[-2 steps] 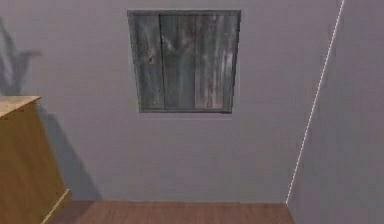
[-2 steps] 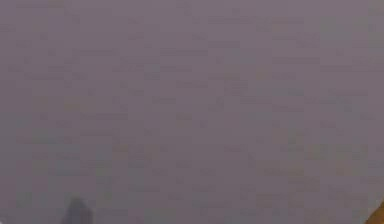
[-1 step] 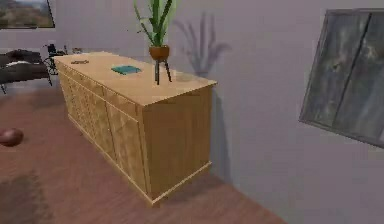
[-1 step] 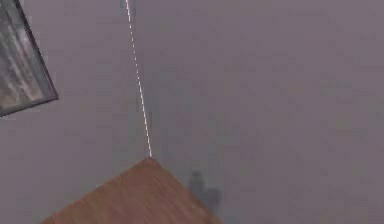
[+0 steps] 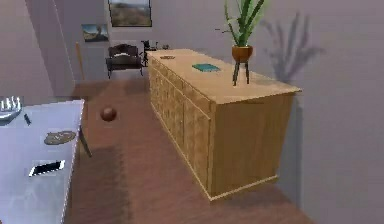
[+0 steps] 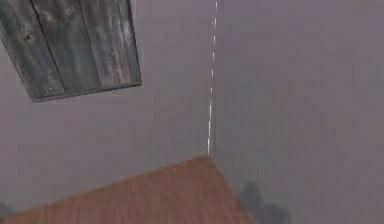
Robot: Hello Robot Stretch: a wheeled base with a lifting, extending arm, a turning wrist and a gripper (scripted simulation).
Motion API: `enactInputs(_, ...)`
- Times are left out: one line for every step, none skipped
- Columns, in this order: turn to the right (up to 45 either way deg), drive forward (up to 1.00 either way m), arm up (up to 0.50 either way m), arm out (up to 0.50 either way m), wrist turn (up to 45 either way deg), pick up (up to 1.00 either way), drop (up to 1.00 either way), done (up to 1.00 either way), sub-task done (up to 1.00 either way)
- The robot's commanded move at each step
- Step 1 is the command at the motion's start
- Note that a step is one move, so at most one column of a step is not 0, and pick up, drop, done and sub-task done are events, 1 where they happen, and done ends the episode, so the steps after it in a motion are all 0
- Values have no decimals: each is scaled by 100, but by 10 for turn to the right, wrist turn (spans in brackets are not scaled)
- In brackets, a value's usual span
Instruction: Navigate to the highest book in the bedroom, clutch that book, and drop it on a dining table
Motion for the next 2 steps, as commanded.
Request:
enactInputs(0, 70, 0, 0, 0, 0, 0, 0, 0)
enactInputs(-450, 0, 0, 0, 0, 0, 0, 0, 0)
